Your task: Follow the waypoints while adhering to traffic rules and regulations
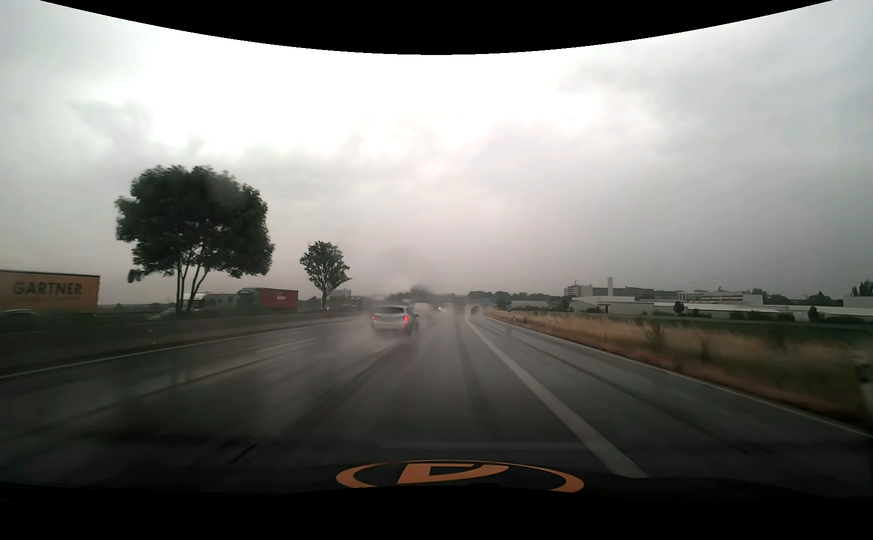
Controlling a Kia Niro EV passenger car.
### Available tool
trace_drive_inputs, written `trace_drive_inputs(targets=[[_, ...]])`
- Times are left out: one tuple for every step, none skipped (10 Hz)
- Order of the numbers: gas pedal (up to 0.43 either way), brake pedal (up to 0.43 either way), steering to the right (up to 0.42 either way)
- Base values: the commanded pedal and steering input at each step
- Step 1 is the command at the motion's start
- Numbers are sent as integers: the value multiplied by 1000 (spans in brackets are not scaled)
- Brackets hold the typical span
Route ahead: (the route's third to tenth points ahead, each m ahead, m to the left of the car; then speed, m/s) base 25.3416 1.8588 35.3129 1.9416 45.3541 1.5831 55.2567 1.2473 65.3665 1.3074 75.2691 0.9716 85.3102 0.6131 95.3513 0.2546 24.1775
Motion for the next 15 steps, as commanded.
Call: trace_drive_inputs(targets=[[130,0,0],[130,0,0],[130,0,0],[130,0,0],[130,0,0],[130,0,0],[118,0,0],[118,0,0],[110,0,0],[98,0,0],[87,0,0],[79,0,0],[79,0,1],[79,0,2],[79,0,3]])
